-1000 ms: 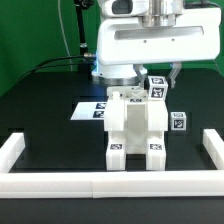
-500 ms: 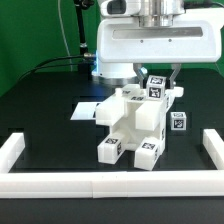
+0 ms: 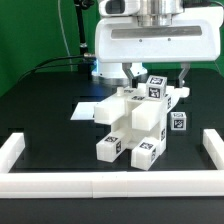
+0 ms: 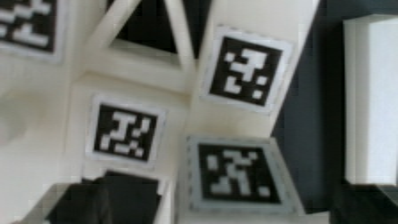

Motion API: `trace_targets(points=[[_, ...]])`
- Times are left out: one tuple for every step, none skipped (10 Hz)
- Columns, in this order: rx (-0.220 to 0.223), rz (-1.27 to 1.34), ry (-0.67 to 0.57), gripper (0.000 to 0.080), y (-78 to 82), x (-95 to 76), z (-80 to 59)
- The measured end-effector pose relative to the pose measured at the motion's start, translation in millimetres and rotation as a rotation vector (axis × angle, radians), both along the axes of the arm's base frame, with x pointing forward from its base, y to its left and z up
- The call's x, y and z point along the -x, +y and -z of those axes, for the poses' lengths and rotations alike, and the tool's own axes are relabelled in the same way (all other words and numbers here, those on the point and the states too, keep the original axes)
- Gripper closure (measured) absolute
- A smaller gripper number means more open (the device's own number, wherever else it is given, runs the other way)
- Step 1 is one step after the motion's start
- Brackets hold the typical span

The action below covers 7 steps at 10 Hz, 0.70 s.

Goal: Assemble chair

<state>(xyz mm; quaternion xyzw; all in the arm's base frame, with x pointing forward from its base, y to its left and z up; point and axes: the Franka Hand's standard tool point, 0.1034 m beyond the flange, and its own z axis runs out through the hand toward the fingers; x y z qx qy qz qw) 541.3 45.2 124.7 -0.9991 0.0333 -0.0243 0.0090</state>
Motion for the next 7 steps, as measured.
trace_targets(points=[[0.007,-0.171,-0.010,0.0157,1.3,-1.9,-4.7],[0.017,-0.365,-0.015,0.0152,1.3,-2.0,-7.6],[0.023,-0.431,-0.018,0.0152,1.2,-2.3,-9.2],[0.026,-0.462,-0.017,0.0151,0.7,-2.1,-8.3],[0.032,-0.550,-0.018,0.0151,-0.1,-2.0,-8.0],[0.037,-0.618,-0.017,0.0151,-0.6,-1.9,-7.4],[0.044,-0.706,0.011,0.0151,-0.8,-0.8,-2.6]])
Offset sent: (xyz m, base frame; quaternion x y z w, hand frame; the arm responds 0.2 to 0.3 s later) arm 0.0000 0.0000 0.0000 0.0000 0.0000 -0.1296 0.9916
